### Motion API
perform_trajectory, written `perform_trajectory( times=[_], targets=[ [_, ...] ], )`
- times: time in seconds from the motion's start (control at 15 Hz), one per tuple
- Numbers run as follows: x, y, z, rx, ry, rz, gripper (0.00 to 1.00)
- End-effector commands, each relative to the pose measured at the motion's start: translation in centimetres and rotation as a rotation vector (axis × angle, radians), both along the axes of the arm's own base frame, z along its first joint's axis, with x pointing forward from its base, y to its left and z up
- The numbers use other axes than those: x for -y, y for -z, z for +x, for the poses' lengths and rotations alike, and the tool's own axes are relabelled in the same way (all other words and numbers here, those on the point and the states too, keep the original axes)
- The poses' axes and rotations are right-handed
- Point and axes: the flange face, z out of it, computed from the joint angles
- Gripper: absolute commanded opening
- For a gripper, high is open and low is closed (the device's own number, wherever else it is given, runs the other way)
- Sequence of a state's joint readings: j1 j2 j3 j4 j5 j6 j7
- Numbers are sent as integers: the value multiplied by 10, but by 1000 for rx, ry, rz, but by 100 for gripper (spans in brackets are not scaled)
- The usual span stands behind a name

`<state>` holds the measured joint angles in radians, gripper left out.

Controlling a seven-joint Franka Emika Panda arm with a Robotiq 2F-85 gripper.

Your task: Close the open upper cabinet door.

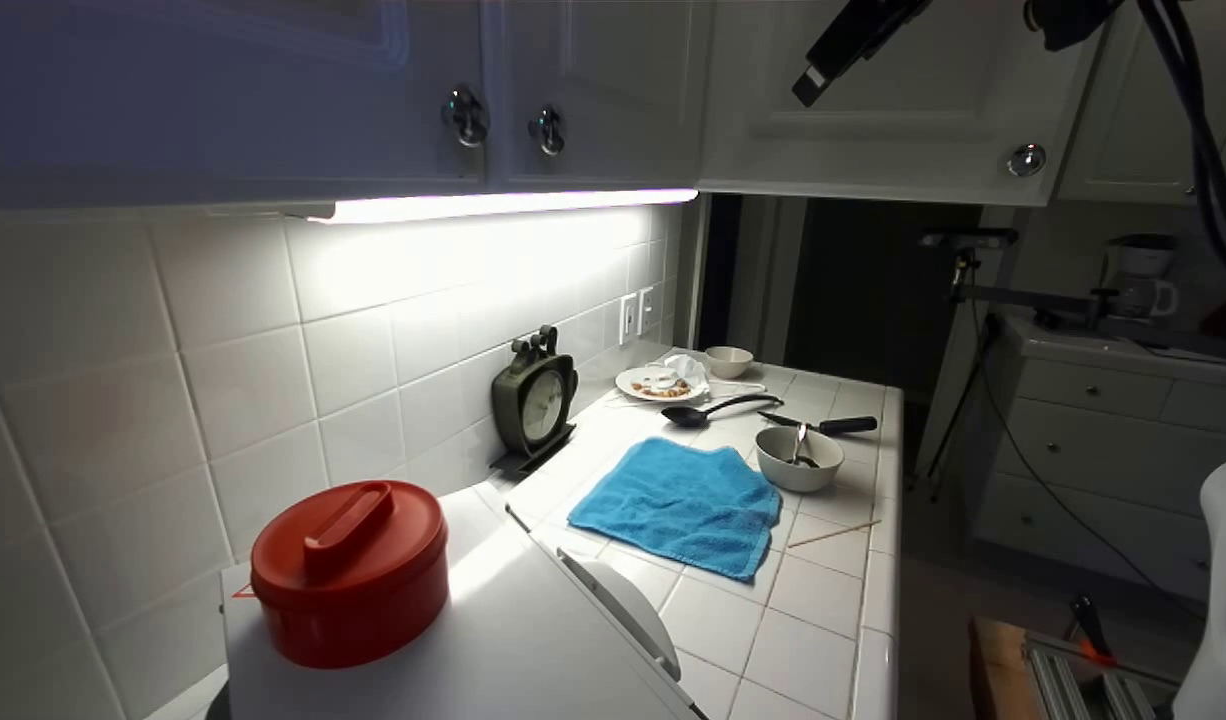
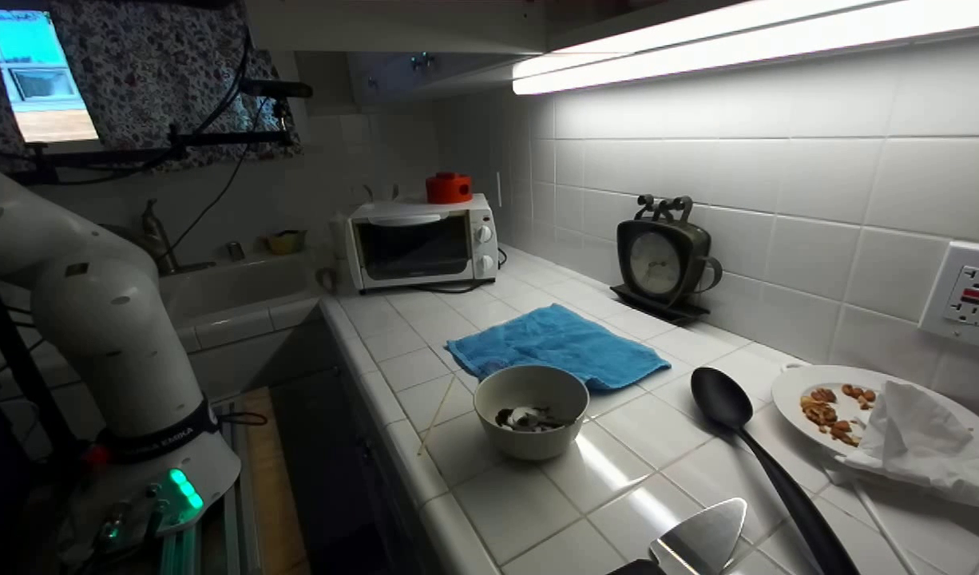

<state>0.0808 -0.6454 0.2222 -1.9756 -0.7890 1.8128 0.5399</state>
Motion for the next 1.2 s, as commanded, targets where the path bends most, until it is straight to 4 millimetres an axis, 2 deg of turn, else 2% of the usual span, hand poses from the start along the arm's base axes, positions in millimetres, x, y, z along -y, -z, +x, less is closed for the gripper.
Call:
perform_trajectory(
  times=[0.0, 0.53, 1.13],
  targets=[
    [10, 2, -15, -23, 63, -3, 100],
    [37, -7, -47, -62, 212, -15, 100],
    [91, -24, -74, -76, 194, -13, 100]
  ],
)
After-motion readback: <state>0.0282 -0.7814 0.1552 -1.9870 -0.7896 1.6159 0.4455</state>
